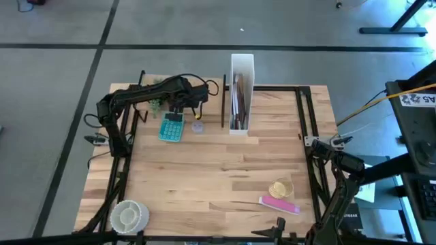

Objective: Stock shelves
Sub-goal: Remove the red scented candle from the shelf

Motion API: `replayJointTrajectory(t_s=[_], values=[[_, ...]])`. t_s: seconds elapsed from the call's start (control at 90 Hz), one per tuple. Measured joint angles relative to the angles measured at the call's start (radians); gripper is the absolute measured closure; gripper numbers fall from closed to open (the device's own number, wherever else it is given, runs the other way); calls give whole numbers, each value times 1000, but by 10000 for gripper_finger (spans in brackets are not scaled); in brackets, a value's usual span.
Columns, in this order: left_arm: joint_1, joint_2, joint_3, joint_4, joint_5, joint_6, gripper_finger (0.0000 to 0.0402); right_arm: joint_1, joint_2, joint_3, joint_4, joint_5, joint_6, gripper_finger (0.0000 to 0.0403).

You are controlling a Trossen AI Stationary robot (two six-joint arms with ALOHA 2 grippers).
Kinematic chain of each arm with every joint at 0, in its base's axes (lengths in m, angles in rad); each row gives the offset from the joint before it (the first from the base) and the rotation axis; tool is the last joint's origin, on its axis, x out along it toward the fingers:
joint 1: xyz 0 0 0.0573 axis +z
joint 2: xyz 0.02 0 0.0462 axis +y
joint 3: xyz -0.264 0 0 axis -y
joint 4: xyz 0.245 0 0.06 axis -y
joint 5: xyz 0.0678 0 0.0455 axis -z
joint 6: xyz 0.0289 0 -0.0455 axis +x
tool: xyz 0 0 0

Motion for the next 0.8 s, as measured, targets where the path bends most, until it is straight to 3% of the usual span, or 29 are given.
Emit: replayJointTrajectory(t_s=[0.278, 0.522, 0.8], values=[[-59, 3, 3, 1, -45, 19, 257, 0, 0, 0, 0, 0, 0, 196], [-199, 3, 64, 6, -89, -8, 257, 0, 0, 0, -2, 15, -3, 196], [-445, 3, 94, -1, -91, -250, 257, 0, 0, 0, -2, 15, -3, 196]])
